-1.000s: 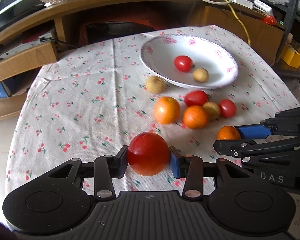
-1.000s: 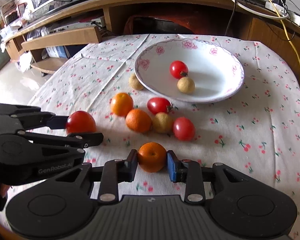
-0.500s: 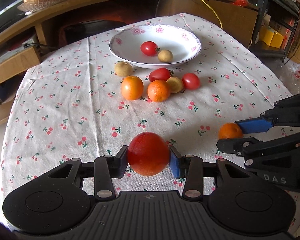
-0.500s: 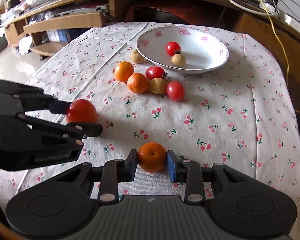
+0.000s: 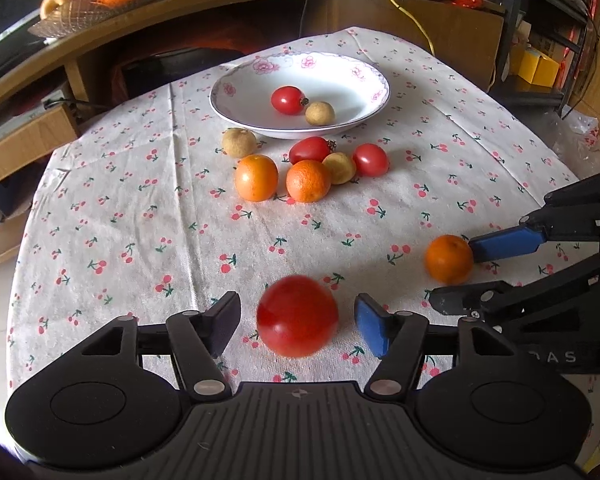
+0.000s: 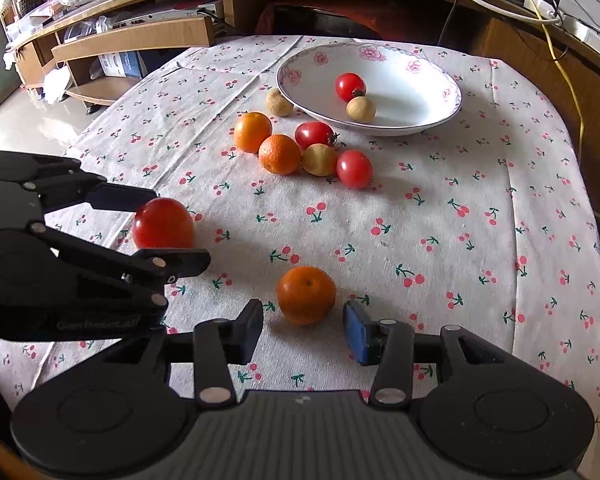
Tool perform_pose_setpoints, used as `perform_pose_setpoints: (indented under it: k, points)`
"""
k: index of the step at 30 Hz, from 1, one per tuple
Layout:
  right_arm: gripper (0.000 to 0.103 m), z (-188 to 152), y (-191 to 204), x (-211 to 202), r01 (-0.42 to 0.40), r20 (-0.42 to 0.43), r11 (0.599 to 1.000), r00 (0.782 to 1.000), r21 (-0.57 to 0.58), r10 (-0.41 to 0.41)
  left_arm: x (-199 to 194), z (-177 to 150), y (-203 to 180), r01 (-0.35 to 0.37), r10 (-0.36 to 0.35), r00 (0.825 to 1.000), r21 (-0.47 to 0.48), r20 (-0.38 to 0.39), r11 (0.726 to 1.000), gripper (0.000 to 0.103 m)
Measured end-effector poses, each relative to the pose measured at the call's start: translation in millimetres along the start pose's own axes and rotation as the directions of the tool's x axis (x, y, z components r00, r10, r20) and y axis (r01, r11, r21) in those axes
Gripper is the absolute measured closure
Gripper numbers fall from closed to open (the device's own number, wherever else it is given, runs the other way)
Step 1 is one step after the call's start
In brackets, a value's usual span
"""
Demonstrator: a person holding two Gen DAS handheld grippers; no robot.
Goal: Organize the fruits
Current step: 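Carry the large tomato with the left tool while the right tool carries the mandarin to the bowl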
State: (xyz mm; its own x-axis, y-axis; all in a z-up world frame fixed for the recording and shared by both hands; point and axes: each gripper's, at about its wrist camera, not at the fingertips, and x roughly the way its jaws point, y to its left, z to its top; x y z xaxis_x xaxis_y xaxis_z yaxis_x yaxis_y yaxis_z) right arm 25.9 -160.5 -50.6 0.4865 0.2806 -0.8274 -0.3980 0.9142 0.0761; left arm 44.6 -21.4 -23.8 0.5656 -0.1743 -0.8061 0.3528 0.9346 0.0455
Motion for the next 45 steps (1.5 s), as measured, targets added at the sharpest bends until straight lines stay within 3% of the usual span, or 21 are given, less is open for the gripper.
perform_pose_setpoints:
  k: [14,19,45]
  points:
    - [0.059,2.6,-4.4,2.6,-0.001,0.009,1.0,1.0,0.02,0.0,1.5,-2.5,-2.8,-0.015,0.015,1.0,-0.001,-0.019,1.0,0.04]
    - [0.07,4.5,-3.6,2.1,-0.002,0.015,1.0,1.0,0.02,0.002,2.1,-1.1,-1.9,-0.019,0.019,1.0,-0.01,-0.019,1.0,0.052]
    - [0.071,29.7,-11.0,-13.2,0.017,0.109,0.997,0.994,0.076,-0.025,-0.8,23.8,-3.8,-0.025,0.028,0.999,-0.051,0.046,0.998,0.053]
